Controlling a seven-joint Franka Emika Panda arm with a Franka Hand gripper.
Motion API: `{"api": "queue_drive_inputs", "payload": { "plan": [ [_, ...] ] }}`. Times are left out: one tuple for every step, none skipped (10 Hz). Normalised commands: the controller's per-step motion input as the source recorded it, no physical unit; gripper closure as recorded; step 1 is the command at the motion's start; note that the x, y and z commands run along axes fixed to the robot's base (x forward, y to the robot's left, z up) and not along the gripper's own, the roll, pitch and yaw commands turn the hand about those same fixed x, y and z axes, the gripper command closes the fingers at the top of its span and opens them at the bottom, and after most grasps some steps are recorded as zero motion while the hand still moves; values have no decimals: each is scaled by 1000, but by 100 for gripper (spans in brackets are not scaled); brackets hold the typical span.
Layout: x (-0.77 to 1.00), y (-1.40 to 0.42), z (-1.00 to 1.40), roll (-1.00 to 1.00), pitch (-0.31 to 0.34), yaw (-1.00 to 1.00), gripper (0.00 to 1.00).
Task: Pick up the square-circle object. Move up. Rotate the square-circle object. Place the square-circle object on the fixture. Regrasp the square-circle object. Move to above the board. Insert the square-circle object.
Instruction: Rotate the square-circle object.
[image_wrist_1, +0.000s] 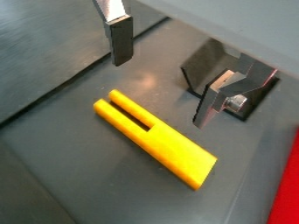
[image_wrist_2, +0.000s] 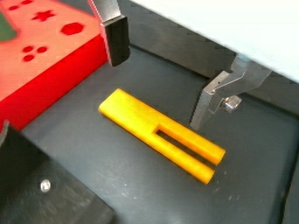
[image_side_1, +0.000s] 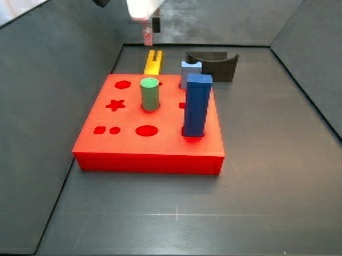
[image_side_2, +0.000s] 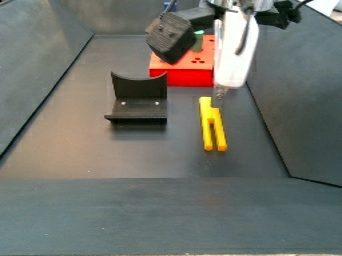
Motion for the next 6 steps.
{"api": "queue_drive_inputs", "payload": {
  "plan": [
    [23, -2, -45, -6, 0, 1000, 0],
    [23, -2, -45, -6, 0, 1000, 0],
    [23, -2, -45, -6, 0, 1000, 0],
    [23, -2, -45, -6, 0, 1000, 0],
    [23, -2, -44, -7, 0, 1000, 0],
    [23, -2, -44, -7, 0, 1000, 0]
  ]
}}
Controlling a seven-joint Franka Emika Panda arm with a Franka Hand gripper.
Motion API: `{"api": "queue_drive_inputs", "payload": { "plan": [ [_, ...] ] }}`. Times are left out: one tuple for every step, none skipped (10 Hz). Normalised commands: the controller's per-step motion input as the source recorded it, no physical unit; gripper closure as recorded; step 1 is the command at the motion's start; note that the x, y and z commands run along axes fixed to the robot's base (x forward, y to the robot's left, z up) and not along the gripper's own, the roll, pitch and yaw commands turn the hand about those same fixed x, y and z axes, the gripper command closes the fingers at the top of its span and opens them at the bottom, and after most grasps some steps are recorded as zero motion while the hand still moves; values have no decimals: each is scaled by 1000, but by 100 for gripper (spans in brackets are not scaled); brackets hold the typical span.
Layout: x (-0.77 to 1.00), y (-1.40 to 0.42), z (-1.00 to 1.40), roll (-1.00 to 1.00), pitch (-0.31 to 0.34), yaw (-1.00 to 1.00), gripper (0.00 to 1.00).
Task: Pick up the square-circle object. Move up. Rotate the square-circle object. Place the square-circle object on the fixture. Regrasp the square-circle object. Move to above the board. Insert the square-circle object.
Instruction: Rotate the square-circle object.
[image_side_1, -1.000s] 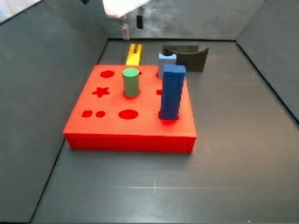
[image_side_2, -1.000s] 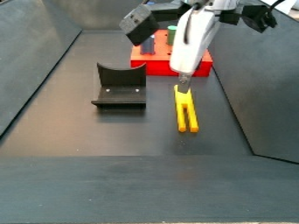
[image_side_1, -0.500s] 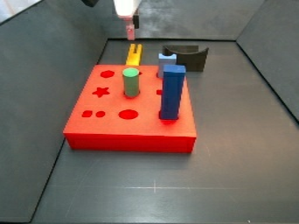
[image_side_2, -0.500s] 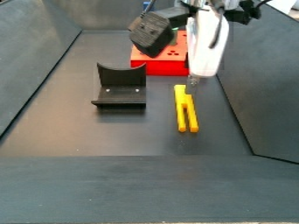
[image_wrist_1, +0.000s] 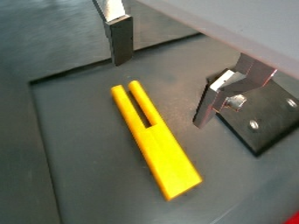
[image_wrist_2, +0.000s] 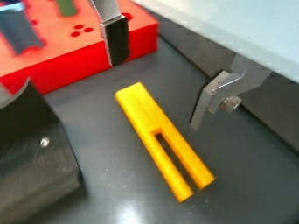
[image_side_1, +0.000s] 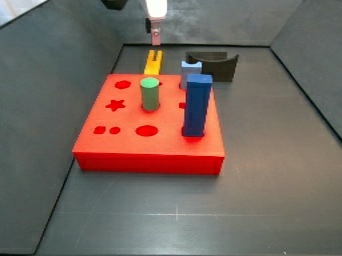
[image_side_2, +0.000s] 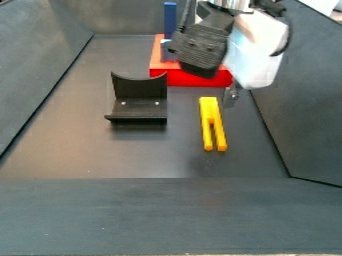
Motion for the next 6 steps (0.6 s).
{"api": "queue_drive_inputs", "payload": {
  "plan": [
    [23, -2, -44, -7, 0, 1000, 0],
    [23, -2, -44, -8, 0, 1000, 0],
    [23, -2, -44, -8, 0, 1000, 0],
    [23, -2, -44, -9, 0, 1000, 0],
    [23, -2, -44, -10, 0, 1000, 0],
    [23, -2, -44, -10, 0, 1000, 0]
  ]
}}
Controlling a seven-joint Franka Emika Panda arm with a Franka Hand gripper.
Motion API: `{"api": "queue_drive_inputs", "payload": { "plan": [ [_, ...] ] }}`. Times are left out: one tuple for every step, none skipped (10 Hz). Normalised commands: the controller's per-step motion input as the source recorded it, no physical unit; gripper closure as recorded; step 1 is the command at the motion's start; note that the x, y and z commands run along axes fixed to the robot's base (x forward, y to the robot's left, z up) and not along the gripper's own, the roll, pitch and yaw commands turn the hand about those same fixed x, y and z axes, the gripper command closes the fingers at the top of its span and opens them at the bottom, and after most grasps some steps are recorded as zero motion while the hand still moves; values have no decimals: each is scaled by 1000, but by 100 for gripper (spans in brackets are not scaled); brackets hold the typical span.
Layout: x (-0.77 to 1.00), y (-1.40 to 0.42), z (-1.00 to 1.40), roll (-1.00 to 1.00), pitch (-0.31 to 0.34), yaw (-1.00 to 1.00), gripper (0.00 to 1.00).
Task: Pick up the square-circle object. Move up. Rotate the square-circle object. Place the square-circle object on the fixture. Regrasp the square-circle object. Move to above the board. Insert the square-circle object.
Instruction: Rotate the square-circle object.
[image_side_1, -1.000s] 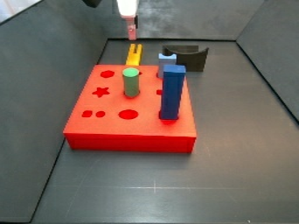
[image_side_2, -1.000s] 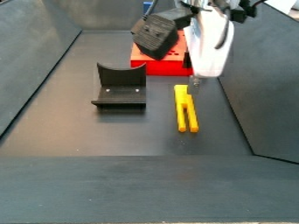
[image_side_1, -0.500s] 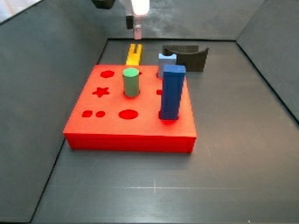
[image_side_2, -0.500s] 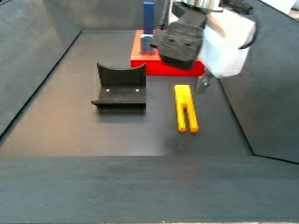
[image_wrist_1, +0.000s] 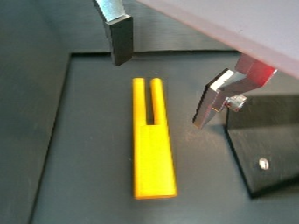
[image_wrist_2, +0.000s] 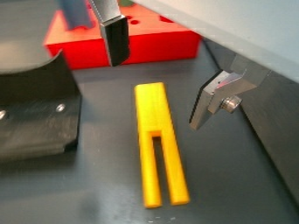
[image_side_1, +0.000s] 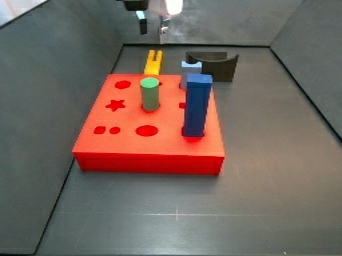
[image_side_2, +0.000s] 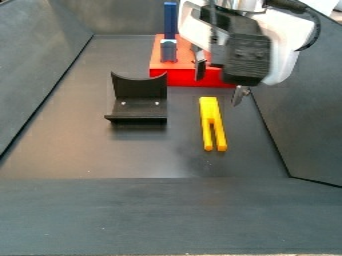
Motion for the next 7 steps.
{"api": "queue_drive_inputs", "payload": {
  "plan": [
    [23, -2, -44, -11, 0, 1000, 0],
    [24, -2, -44, -12, 0, 1000, 0],
    [24, -2, -43, -13, 0, 1000, 0],
    [24, -2, -43, -14, 0, 1000, 0],
    [24, -2, -43, -16, 0, 1000, 0],
    [24, -2, -43, -18, 0, 1000, 0],
    [24, -2, -43, -21, 0, 1000, 0]
  ]
}}
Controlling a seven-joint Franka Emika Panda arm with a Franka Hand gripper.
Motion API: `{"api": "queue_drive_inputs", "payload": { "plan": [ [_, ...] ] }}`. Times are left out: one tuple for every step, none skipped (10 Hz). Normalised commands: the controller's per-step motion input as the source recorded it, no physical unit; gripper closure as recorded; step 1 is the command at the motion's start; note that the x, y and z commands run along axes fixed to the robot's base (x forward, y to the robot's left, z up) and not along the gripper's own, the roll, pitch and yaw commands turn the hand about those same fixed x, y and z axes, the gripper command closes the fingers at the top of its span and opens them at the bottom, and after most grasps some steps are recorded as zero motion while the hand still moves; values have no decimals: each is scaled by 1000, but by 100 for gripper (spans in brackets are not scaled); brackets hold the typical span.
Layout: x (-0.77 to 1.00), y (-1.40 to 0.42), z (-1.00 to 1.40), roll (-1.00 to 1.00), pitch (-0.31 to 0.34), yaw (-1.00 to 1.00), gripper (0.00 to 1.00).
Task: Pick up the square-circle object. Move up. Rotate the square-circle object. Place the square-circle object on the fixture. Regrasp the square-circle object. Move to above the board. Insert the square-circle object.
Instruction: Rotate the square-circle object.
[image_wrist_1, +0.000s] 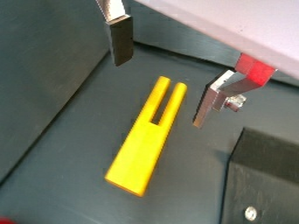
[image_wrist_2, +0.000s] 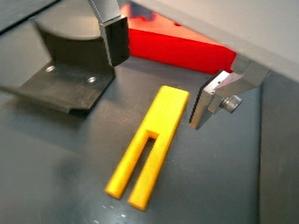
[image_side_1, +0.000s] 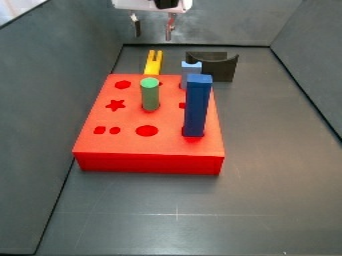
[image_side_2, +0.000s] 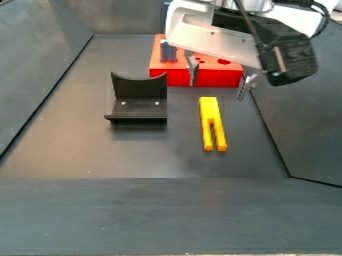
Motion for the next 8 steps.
{"api": "queue_drive_inputs", "payload": {
  "plan": [
    [24, -2, -43, -24, 0, 1000, 0],
    [24, -2, -43, -30, 0, 1000, 0],
    [24, -2, -43, -37, 0, 991, 0],
    [24, -2, -43, -37, 0, 735, 0],
    [24, -2, -42, -37, 0, 495, 0],
    [24, -2, -42, -37, 0, 275, 0],
    [0, 0, -1000, 0, 0, 0, 0],
    [16, 1, -1000, 1, -20, -53, 0]
  ]
}}
